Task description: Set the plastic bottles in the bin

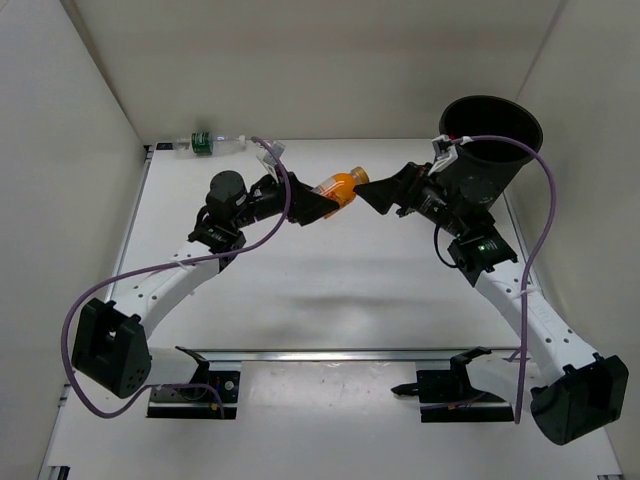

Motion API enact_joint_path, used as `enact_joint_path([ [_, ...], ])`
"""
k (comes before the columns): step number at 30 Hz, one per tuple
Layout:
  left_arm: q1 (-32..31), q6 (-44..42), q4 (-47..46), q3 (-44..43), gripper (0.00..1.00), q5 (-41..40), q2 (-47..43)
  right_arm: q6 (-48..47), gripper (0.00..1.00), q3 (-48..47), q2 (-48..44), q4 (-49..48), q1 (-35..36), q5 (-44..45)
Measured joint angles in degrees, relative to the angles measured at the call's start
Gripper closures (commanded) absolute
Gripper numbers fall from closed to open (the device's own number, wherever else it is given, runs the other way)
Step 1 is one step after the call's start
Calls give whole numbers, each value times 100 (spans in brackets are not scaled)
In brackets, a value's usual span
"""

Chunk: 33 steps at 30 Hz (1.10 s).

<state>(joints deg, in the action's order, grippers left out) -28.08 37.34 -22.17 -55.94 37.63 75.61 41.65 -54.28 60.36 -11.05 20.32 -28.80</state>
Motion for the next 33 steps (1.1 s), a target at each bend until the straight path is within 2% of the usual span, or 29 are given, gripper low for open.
enact_joint_path([
  [3, -103, 61, -168, 0, 47, 44, 2, 83, 1, 0, 203, -17, 107, 0],
  [5, -168, 59, -232, -2, 46, 26, 0, 175, 7, 0, 304, -35, 125, -13],
  [7, -190, 42, -210, -2, 46, -15, 0, 229, 16, 0, 332, -140, 138, -11],
  [8, -216, 15, -197, -2, 46, -26, 0, 269, 30, 0, 334, -199, 153, 2],
  [9, -251, 4, -184, -4, 47, -35, 2, 267, 38, 0, 332, -256, 179, 28],
  [12, -286, -7, -151, -7, 45, -24, 20, 297, 40, -42, 339, -328, 264, 101],
  [14, -286, -7, -184, -9, 44, -37, 26, 343, 47, -85, 382, -330, 267, 83],
  [16, -286, -11, -186, -9, 44, -68, 42, 345, 64, -125, 435, -343, 267, 68],
  [17, -286, -17, -179, -11, 42, -81, 50, 354, 67, -129, 455, -345, 264, 68],
  [19, -286, -55, -140, -20, 42, -85, 70, 363, 83, -129, 470, -343, 267, 74],
  [22, -289, -127, -81, -50, 39, -83, 74, 363, 97, -129, 472, -348, 264, 81],
  [23, -289, -153, -66, -66, 36, -83, 74, 365, 100, -129, 472, -356, 264, 83],
  [27, -291, -225, -28, -79, 20, -81, 72, 378, 100, -129, 470, -358, 219, 79],
  [29, -297, -267, 17, -79, 8, -28, 68, 367, 100, -129, 468, -387, 214, 90],
  [33, -317, -334, 181, -76, 4, 59, 20, 291, 100, -129, 420, -446, 173, 251],
])
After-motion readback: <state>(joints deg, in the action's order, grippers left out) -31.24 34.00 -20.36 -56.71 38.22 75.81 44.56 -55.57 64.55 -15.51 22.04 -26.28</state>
